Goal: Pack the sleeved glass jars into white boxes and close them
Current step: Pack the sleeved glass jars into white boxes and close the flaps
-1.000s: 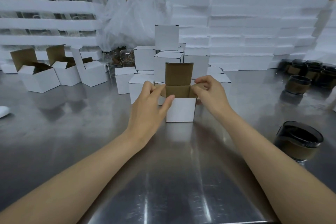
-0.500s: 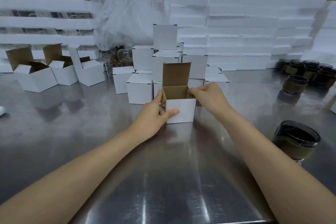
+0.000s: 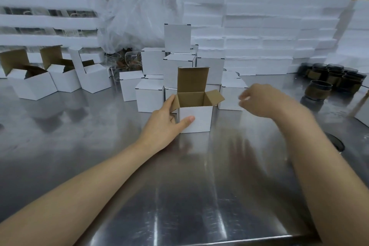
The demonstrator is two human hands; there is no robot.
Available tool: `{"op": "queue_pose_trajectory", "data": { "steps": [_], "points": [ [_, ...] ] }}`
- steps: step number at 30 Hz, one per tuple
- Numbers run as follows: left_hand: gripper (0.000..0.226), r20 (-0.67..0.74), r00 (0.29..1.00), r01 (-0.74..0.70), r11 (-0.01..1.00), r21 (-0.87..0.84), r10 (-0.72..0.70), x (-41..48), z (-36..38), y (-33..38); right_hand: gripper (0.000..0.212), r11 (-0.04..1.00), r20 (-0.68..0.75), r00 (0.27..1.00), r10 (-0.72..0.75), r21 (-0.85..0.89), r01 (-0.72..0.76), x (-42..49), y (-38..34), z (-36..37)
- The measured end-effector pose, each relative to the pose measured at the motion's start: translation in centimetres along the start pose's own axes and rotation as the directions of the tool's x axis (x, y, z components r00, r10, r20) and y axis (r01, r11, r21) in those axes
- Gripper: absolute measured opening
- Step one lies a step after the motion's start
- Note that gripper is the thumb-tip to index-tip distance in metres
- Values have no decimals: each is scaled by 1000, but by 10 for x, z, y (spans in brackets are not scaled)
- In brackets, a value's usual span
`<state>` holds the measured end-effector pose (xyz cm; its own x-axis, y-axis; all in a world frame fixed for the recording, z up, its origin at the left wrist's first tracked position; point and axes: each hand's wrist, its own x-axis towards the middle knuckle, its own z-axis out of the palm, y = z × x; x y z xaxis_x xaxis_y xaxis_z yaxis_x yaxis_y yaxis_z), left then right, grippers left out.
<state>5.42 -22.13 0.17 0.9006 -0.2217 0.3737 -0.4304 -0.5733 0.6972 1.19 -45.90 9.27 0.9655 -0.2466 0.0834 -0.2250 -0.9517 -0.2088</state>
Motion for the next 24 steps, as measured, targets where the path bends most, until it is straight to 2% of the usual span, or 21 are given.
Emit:
{"op": "queue_pose_trajectory", "data": {
  "steps": [3,6,8,11,14,16,18,20,22,24],
  "points": [
    [88,20,1000,13,1000,11,-13,2,0,1,52,961,202,973,112,-269,-54,-25,29,-15],
    [86,31,1000,-7,1000,5,7,3,1,1,84,920,358,893,274,-369,-134,-48,50,-22],
    [85,29,999,-21,1000,15,20,3,2,0,88,900,401,864,304,-417,-124,-59,52,-17],
    [86,13,1000,-20,1000,18,19,4,3,-2,78,892,354,904,238,-447,-60,-53,46,-6],
    [90,-9,1000,3,1000,6,-3,4,3,-2,53,975,165,983,75,-219,-38,-25,30,13],
    [90,-17,1000,6,1000,12,-6,4,3,-3,53,1000,103,995,-2,-8,3,-6,14,20],
    [90,-23,1000,4,1000,23,-4,4,2,-3,61,976,271,960,-65,216,5,11,5,15],
    [90,-27,1000,2,999,36,-1,4,2,-3,74,927,472,870,-144,371,-48,22,7,3],
    [90,-15,1000,0,998,58,1,3,1,-3,78,885,503,833,-229,465,-38,29,16,2],
    [91,1,1000,1,997,75,-1,3,1,-2,70,861,435,852,-291,507,36,33,22,15]
  ]
}}
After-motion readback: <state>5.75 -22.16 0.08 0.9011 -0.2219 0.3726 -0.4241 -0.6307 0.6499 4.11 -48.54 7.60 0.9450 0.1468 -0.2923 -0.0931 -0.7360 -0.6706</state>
